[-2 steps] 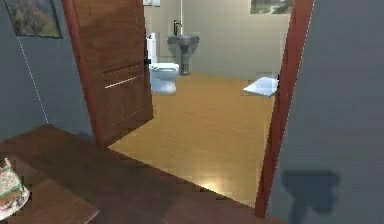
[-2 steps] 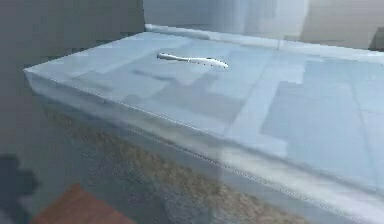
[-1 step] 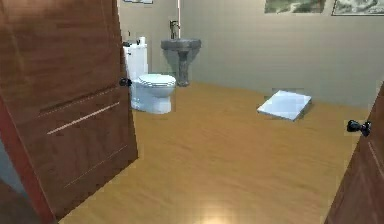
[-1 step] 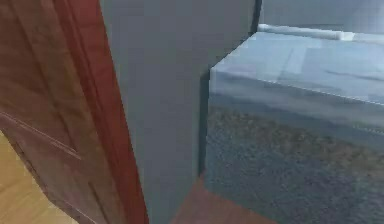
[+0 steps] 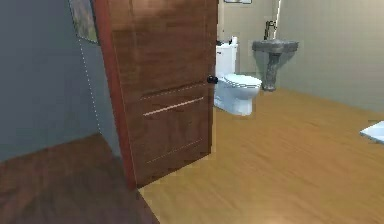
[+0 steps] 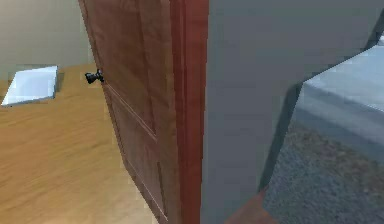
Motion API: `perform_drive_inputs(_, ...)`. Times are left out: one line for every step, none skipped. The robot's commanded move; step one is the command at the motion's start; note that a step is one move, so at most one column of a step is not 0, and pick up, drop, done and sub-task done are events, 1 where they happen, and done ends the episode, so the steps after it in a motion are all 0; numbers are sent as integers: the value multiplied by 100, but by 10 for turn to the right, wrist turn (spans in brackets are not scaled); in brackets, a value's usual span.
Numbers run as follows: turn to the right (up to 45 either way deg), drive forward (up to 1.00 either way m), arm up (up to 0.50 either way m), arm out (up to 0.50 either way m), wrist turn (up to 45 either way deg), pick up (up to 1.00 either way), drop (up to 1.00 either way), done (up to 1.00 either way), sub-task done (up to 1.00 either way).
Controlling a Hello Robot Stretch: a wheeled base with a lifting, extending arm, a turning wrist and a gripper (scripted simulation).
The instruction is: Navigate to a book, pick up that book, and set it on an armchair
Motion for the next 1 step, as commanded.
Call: perform_drive_inputs(0,10,0,0,0,0,0,0,0)
